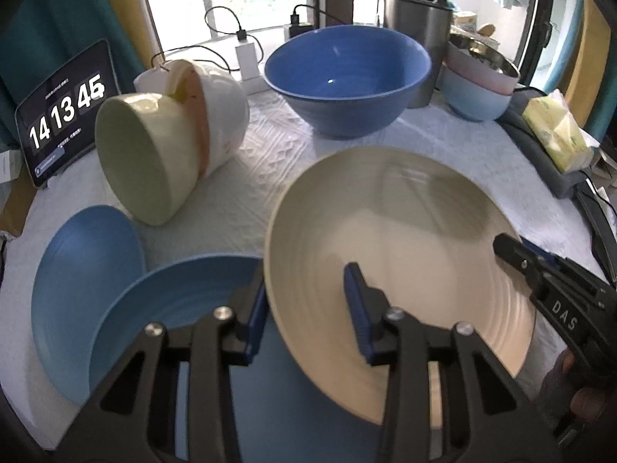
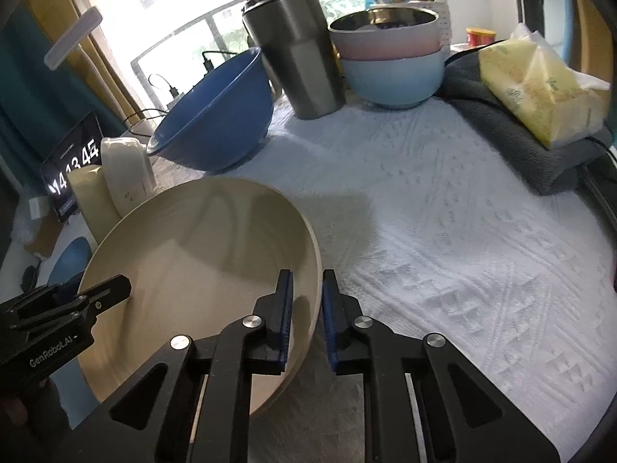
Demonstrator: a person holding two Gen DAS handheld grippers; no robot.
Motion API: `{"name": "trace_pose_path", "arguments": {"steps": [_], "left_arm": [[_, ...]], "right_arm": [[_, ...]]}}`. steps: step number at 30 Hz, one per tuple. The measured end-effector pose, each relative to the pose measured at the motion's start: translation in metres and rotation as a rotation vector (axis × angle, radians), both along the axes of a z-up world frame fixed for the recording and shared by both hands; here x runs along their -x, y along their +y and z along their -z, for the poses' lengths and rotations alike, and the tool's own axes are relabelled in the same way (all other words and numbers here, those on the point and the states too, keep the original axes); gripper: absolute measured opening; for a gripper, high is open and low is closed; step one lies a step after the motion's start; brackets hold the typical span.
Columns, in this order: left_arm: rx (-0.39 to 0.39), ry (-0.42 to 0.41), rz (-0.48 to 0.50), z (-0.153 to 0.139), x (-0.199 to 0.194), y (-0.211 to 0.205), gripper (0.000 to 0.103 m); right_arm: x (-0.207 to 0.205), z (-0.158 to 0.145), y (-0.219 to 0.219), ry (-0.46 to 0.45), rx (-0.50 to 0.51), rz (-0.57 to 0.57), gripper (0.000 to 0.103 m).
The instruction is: Organize plates and bowls
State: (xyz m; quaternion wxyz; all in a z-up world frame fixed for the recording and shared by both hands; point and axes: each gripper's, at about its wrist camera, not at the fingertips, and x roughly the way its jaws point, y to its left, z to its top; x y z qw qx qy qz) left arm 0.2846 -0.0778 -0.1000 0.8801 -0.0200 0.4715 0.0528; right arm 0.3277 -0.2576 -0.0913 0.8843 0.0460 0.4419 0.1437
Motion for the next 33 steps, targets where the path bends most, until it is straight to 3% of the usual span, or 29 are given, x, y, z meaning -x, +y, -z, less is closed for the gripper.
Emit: {"name": "trace_pose_path", "arguments": {"steps": [20,33], "left_arm": [[0.062,-0.099,0.01,-0.025,0.062,0.047,0.039],[0.046,-0.116,-0.037,-0.021,0.103,0.089,0.039]], "right_arm": [[0.061,-0.038,0.039,-0.109,0.051,0.008,0.016],[0.09,-0.036,0.091,-0.104,0.092,-0.049,0.016]]}}
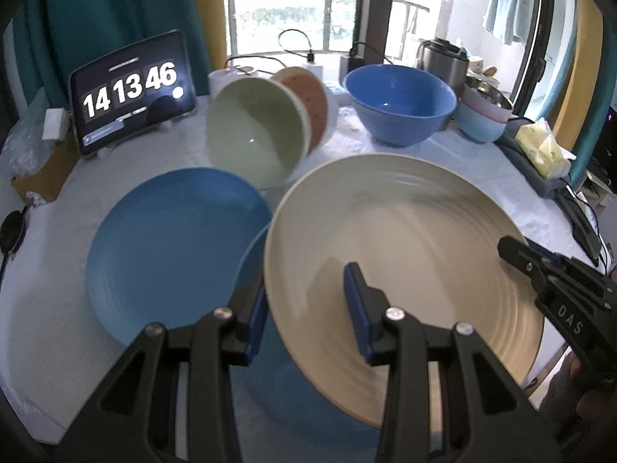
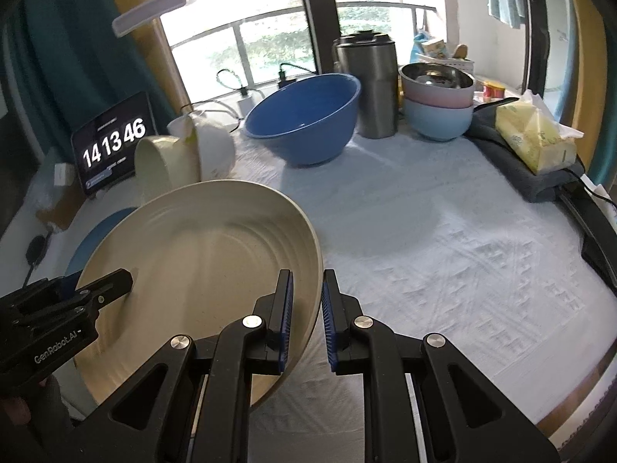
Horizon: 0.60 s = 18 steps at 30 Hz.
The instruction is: Organize plates and bowls
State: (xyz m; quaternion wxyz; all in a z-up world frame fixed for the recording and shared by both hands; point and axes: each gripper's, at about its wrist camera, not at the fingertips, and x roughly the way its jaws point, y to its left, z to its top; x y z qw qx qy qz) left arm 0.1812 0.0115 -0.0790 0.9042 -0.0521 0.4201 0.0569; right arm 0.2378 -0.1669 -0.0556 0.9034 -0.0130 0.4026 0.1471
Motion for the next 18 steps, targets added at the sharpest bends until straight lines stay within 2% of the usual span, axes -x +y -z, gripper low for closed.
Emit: {"name": "trace_pose_path", "arguments": {"steps": [11,18], "left_arm": [[0.0,0.066,-0.015,0.014,0.01,0.011,0.04],[0.005,0.074,0.008,0.007,0.017,0.015,0.041]], "right_arm": [[0.004,0.018,0.016,0.056,0.016,-0.027,0.017],[0.001,0.029,0.015,0.089,0.01,-0.044,0.017]]}}
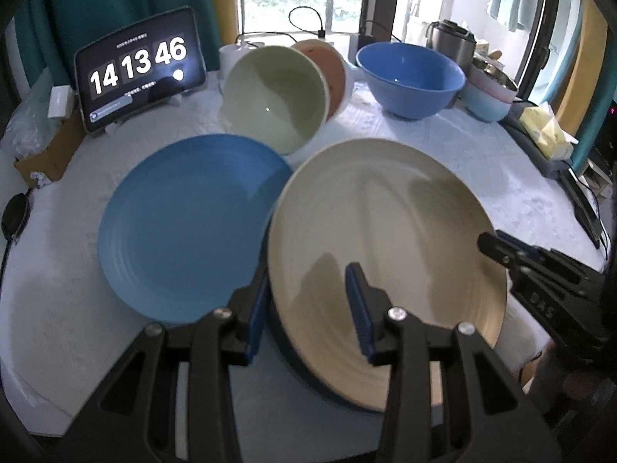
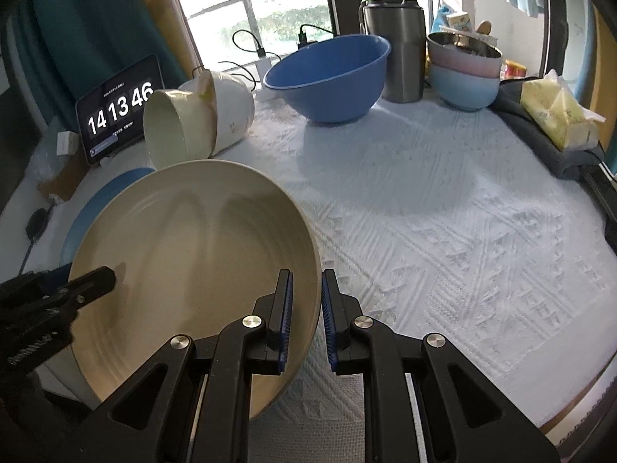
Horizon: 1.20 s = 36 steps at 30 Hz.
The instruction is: Organize plates and bowls
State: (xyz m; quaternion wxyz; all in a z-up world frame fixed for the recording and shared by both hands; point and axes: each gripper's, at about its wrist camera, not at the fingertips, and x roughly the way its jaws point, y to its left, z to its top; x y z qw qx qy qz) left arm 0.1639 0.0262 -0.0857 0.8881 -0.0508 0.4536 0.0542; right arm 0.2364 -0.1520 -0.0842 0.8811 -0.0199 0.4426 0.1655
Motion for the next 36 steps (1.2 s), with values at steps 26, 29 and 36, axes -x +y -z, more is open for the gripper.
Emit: {"name": "trace_pose_path", "arguments": {"steps": [26,29,36], "left_arm": [[0.002,0.06,0.003,0.03,-0.018,-0.014,0.044],[0.03,0.069,0.025,0.033,-0.022,-0.022,0.044],[0.057,0.097,0.051,0.041,-0.033,-0.034,0.046]], "right_arm": [[-0.005,0.012,-0.009,-0.002,-0.019,-0.041,0.021],[-0.009,0.011,-0.018,-0.003,-0.013,-0.019,0.019],[-0.014,0.007,-0.034,-0.013,0.014,0.04,0.019]]}}
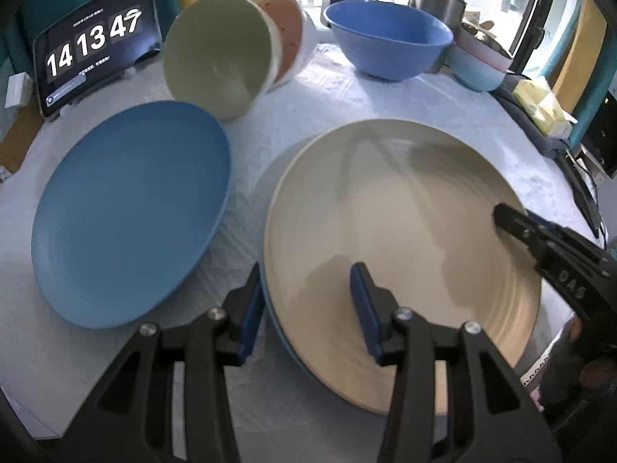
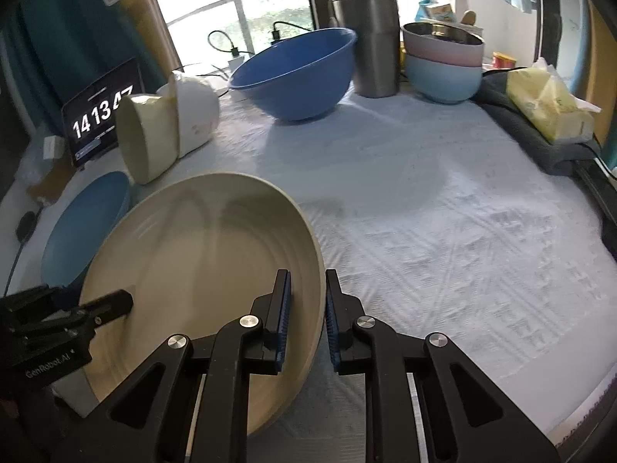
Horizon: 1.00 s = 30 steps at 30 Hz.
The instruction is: Organize plates and bowls
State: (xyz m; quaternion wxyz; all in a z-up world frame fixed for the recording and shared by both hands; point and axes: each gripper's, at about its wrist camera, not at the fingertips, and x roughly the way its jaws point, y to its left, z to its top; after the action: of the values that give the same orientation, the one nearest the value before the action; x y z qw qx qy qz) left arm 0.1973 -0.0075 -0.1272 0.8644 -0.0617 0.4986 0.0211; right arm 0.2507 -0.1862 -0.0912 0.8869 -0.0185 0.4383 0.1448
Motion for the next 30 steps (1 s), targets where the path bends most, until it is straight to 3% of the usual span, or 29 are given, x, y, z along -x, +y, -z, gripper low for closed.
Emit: {"name": "trace_pose_path", "arguments": {"steps": [6,12,14,28,30], "left_arm": [[-0.055,-0.067,-0.006,-0.016,0.005,0.005,0.046],[-0.05,-0.107,-0.031,-0.029,0.011,0.023,0.046],[-0.045,-0.111,-0.045,-0.03,0.012,0.03,0.047],[-0.031,-0.165,-0.11,-0.045,0.024,0.067,0.049],[-0.036,-0.168,-0.121,-0.045,0.025,0.073,0.053]], "right_arm": [[0.003,-0.01,0.003,-0.025,0.01,0.017,0.025],[0.008,-0.028,0.013,-0.084,0.049,0.032,0.03],[0.01,-0.033,0.016,-0.102,0.053,0.037,0.037],[0.018,-0.053,0.053,-0.146,0.06,-0.022,0.038],[0.019,-0.055,0.061,-0.153,0.059,-0.039,0.038]]}}
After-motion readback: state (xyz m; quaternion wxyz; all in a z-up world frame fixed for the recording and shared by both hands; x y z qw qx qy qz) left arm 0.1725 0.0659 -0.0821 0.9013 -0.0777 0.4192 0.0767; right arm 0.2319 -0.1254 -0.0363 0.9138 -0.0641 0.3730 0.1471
